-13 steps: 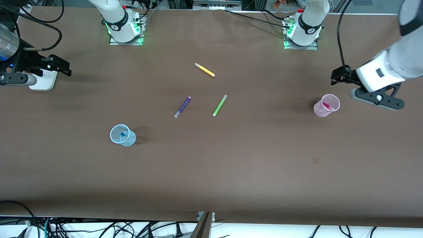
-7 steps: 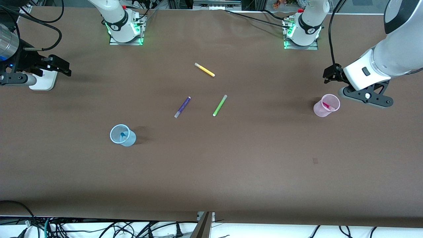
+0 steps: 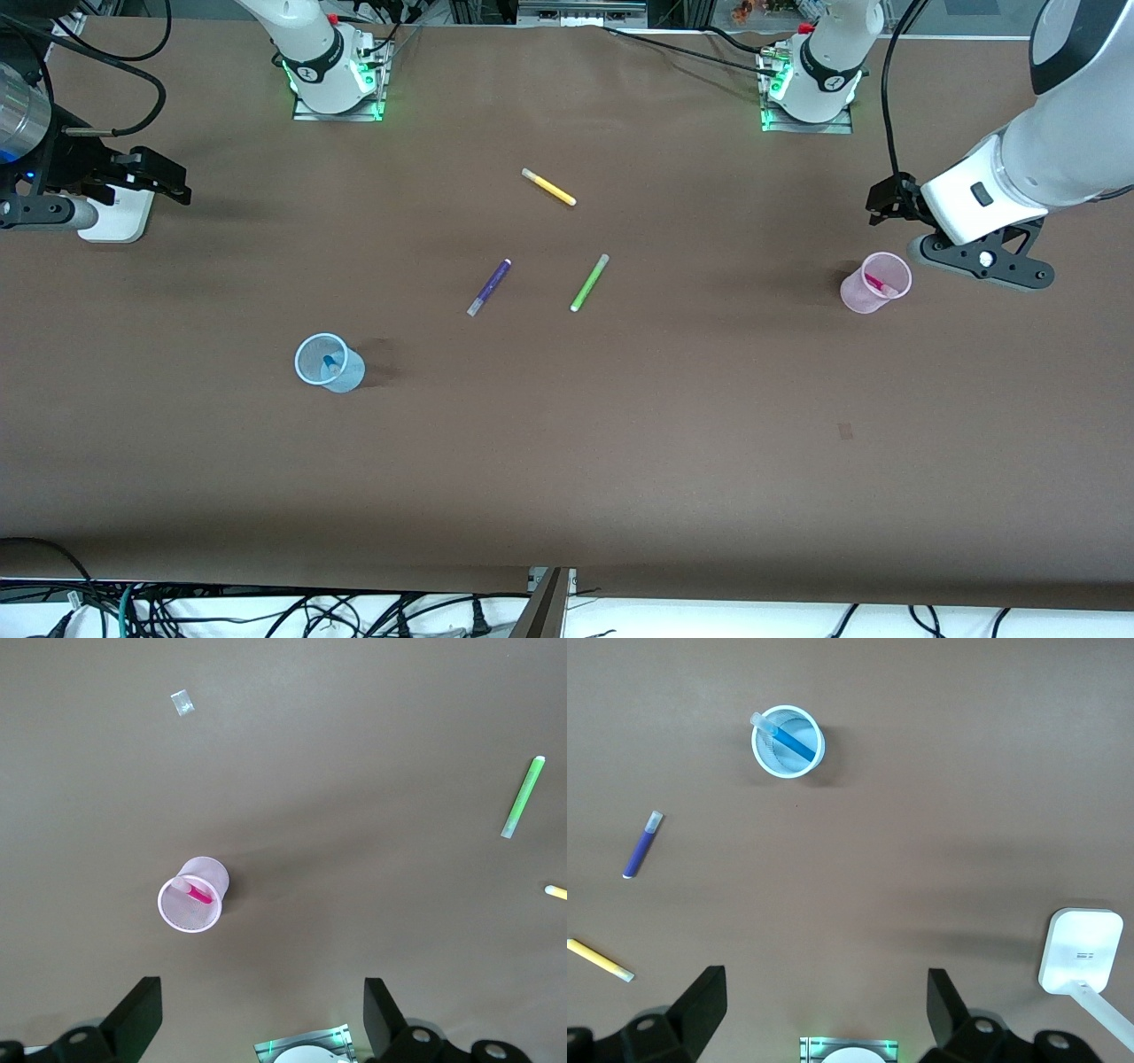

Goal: Place pink and blue markers in matching cups

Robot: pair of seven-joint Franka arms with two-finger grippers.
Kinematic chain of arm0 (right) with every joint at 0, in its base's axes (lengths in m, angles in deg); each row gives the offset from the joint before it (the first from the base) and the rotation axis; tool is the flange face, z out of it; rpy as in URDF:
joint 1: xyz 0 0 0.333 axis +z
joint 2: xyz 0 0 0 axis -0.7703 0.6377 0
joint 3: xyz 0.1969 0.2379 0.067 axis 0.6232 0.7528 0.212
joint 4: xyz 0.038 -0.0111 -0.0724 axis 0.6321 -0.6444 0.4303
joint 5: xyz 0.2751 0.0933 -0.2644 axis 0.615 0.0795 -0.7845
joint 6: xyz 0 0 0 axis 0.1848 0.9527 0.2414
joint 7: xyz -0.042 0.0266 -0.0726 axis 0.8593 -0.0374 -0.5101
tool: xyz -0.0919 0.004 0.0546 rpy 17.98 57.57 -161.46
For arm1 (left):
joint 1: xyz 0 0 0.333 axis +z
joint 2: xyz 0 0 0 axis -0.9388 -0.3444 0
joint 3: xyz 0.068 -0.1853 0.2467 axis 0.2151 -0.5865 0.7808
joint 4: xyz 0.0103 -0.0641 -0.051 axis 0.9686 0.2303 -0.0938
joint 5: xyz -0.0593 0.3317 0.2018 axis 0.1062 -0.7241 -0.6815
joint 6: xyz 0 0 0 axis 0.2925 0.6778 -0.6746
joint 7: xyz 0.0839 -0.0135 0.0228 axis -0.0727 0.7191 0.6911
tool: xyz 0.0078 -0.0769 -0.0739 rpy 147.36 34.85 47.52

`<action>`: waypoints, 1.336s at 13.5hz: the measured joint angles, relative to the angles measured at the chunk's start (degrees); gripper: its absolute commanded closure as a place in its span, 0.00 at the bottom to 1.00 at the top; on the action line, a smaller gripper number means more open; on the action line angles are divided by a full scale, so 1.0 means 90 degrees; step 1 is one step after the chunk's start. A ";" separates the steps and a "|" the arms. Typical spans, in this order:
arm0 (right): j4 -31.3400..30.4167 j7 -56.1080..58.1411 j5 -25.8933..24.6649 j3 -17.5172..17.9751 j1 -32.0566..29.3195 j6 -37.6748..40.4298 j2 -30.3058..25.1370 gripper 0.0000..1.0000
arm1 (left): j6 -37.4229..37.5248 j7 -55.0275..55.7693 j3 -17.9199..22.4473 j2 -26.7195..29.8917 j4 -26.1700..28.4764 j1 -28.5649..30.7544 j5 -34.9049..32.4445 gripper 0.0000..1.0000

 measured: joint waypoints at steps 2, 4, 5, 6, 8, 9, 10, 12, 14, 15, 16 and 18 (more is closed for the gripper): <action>0.0001 0.0000 0.0000 0.0000 0.0000 0.0000 0.0000 0.00 | 0.0000 0.0002 0.0789 0.0012 -0.0033 -0.0799 0.0004 0.00; 0.0001 0.0000 0.0000 -0.0001 0.0000 0.0000 0.0000 0.00 | -0.0003 0.0004 0.1533 0.0047 -0.0088 -0.1506 0.0127 0.00; 0.0001 0.0000 0.0000 0.0000 0.0000 0.0000 0.0000 0.00 | -0.0009 0.0004 0.1828 0.0086 -0.0112 -0.1749 0.0238 0.00; 0.0001 0.0000 0.0000 -0.0001 0.0000 0.0000 0.0001 0.00 | -0.0025 0.0004 0.2122 0.0136 -0.0126 -0.1969 0.0338 0.00; 0.0001 0.0000 0.0000 -0.0001 0.0000 0.0000 0.0001 0.00 | -0.0087 0.0001 0.2738 0.0256 -0.0126 -0.2399 0.0439 0.00; 0.0002 0.0000 0.0000 -0.0001 -0.0001 0.0000 0.0001 0.00 | -0.0154 -0.0001 0.2943 0.0323 -0.0105 -0.2523 0.0490 0.00; 0.0001 0.0000 0.0000 -0.0001 0.0000 0.0001 0.0001 0.00 | -0.0294 -0.0001 0.3041 0.0411 -0.0032 -0.2559 0.0512 0.00; 0.0002 0.0000 0.0000 -0.0001 -0.0001 0.0003 0.0001 0.00 | -0.0796 0.0000 0.3135 0.0691 0.0353 -0.2559 0.0522 0.00; 0.0002 0.0000 0.0000 -0.0001 -0.0001 0.0004 0.0001 0.00 | -0.1195 0.0015 0.3193 0.1019 0.0788 -0.2556 0.0526 0.00; 0.0003 0.0000 0.0000 -0.0002 -0.0001 0.0004 0.0001 0.00 | -0.1343 0.0030 0.3217 0.1170 0.0952 -0.2539 0.0526 0.00; 0.0003 0.0000 0.0000 -0.0002 -0.0001 0.0004 0.0002 0.00 | -0.1454 0.0033 0.3244 0.1308 0.1093 -0.2519 0.0526 0.00; 0.0003 0.0000 0.0000 -0.0002 -0.0001 0.0005 0.0002 0.00 | -0.1569 0.0034 0.3274 0.1514 0.1342 -0.2479 0.0542 0.00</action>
